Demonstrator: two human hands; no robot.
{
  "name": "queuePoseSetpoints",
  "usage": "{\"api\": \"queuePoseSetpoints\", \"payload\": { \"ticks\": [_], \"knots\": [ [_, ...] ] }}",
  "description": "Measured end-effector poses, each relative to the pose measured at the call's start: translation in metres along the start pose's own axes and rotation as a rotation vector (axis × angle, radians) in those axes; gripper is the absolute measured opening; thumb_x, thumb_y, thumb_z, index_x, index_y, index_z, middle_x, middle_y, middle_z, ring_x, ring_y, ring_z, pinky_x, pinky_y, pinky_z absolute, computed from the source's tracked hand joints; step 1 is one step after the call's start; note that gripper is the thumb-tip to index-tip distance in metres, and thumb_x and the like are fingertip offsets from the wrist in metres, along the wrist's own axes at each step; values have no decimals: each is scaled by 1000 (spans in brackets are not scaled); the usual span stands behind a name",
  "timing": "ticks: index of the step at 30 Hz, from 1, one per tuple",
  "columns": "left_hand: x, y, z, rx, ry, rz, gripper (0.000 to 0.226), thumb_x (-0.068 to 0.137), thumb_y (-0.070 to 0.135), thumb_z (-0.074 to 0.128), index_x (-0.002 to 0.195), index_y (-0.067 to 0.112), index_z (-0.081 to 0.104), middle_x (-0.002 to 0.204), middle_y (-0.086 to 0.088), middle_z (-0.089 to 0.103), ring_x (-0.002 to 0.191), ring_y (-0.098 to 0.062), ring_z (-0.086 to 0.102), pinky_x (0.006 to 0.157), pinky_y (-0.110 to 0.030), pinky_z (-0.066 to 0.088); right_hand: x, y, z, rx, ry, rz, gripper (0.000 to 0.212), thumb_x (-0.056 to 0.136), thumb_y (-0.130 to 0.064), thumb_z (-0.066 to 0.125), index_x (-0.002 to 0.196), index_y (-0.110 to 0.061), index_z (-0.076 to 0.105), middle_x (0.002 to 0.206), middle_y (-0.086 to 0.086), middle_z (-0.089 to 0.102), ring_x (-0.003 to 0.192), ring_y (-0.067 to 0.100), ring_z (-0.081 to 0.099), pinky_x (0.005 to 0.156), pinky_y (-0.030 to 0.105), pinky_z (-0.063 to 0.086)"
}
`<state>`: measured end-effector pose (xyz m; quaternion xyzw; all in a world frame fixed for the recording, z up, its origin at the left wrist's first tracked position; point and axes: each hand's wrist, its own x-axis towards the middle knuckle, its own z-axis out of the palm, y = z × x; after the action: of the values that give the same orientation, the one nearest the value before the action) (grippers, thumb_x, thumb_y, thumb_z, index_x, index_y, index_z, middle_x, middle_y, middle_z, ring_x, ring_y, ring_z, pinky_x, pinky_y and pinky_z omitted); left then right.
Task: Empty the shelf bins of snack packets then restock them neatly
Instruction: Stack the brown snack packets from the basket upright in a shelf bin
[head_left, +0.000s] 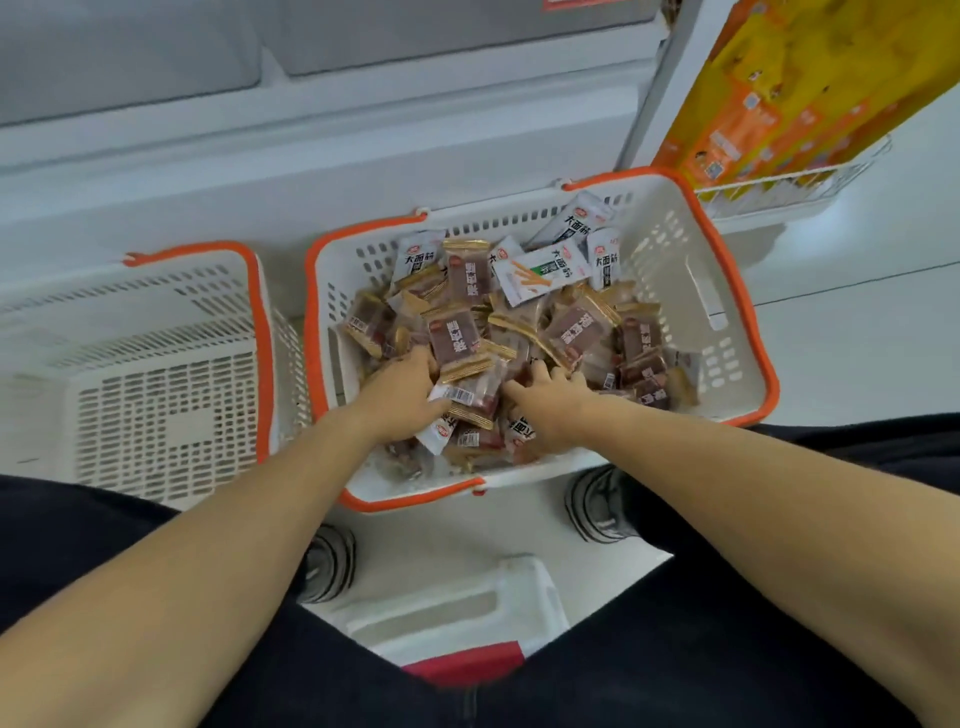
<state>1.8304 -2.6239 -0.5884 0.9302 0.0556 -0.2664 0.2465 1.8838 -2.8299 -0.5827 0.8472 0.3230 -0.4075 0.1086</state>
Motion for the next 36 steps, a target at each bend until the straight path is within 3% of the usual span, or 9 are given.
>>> {"api": "queuePoseSetpoints", "payload": {
  "ticks": [3, 9, 12, 15, 18, 23, 29, 34, 36],
  "knots": [
    [-3, 6, -6, 5, -18, -2, 23, 88, 29, 73, 82, 19, 53, 69, 1, 55, 68, -21, 54, 60, -35, 42, 1, 3, -9, 3, -10, -24, 92, 84, -46, 77, 154, -23, 23, 146, 22, 35, 131, 44, 40, 103, 53, 42],
    [-3, 16, -36, -45, -19, -31, 11, 87, 16, 68, 94, 15, 59, 91, -3, 62, 80, -19, 58, 67, -34, 46, 1, 12, -28, 48, -234, 22, 79, 70, -72, 76, 123, -16, 58, 104, -1, 62, 91, 25, 62, 82, 37, 54],
    [-3, 24, -56, -32, -144, -69, 12, 89, 12, 62, 95, 12, 51, 92, -8, 57, 77, -21, 49, 64, -35, 38, -2, 26, -35, 99, -404, 77, 90, 71, -80, 66, 134, -16, 58, 111, 1, 61, 104, 28, 64, 95, 44, 54],
    [-3, 31, -56, -52, -209, -65, 15, 92, 17, 61, 98, 16, 48, 93, -6, 55, 79, -21, 51, 67, -37, 41, -4, 37, -26, 88, -295, 87, 82, 75, -74, 69, 134, -19, 61, 134, 1, 59, 118, 29, 58, 102, 47, 48],
    [-4, 34, -36, -125, -306, -94, 20, 93, 23, 63, 111, 13, 59, 102, -3, 68, 86, -18, 67, 75, -37, 58, -8, 46, -14, 250, -183, 157, 64, 79, -53, 80, 123, -10, 60, 117, 5, 65, 101, 25, 62, 86, 36, 52],
    [-2, 33, 0, -120, -334, -62, 33, 91, 39, 69, 112, 15, 57, 108, -4, 65, 91, -18, 63, 72, -28, 50, -9, 43, 2, 451, 12, 342, 51, 74, -51, 84, 72, -18, 46, 74, -2, 55, 69, 17, 55, 77, 36, 53],
    [0, 33, 6, -40, -287, -89, 43, 90, 46, 69, 118, 20, 50, 108, 3, 58, 87, -11, 55, 63, -24, 42, 0, 28, 9, 811, 46, 464, 48, 71, -36, 91, 80, -13, 49, 85, 4, 62, 73, 18, 60, 59, 25, 48],
    [5, 22, -2, -164, -254, -141, 41, 90, 41, 71, 120, 16, 57, 115, -3, 66, 100, -20, 63, 89, -37, 55, 3, 35, -8, 1297, 97, 521, 48, 76, -13, 87, 111, 6, 60, 121, 14, 67, 110, 30, 67, 92, 37, 57],
    [6, 19, -10, -185, -238, -162, 36, 90, 40, 71, 115, 15, 63, 111, -5, 69, 96, -21, 65, 86, -39, 57, 4, 32, -18, 1494, 56, 485, 39, 77, 0, 83, 109, 9, 62, 117, 20, 70, 86, 30, 73, 66, 39, 63]
  ]
}}
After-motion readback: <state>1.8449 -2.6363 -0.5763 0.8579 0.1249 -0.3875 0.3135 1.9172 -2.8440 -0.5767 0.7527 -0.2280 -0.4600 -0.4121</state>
